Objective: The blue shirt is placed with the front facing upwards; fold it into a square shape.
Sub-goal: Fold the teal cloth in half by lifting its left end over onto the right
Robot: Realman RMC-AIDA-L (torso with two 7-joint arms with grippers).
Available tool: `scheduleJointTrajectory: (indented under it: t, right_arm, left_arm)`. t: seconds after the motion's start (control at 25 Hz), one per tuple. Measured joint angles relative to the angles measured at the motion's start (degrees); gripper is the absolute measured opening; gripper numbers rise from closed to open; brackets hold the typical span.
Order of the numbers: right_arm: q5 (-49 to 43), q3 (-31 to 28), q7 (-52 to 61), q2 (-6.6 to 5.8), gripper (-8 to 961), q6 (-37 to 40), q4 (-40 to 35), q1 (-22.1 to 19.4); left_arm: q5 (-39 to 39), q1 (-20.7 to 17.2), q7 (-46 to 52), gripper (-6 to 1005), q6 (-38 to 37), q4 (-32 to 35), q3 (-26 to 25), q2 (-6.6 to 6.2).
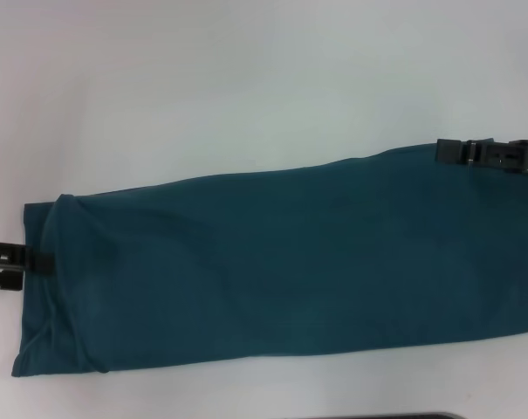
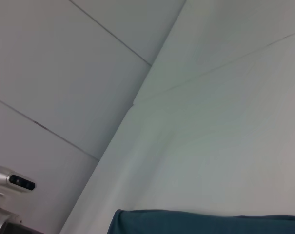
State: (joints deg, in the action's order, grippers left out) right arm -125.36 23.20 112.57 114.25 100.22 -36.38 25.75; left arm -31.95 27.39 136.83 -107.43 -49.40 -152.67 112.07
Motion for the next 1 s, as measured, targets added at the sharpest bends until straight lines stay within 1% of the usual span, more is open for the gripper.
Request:
scheduleJointTrajectory:
  t: [0.16,0.28,0.52,1.0]
  right_arm:
    - [0.13,0.00,0.06,-0.03,885,-0.25,0.02,0.00]
    - [0.15,0.00,0.08,-0.08,885,-0.46,0.02,0.01]
    - [0.13,0.07,0.10,-0.08,885,-0.72,0.02,0.08]
    - [0.11,0.00,0.11,-0.08,884,-0.74,-0.01,0.09]
  left_arm:
    - [0.81,-0.39,1.86,860,1.96,0.26,-0.35,-0.07]
    - [1.20,-0.51,2.76,811,3.43,1.25,-0.32,-0.08]
    - [2.51,0.04,4.29,810,5.03,3.12,-0.16,-0.10]
    - [2.51,-0.02,5.77,807,5.93,3.27,0.02,0.10]
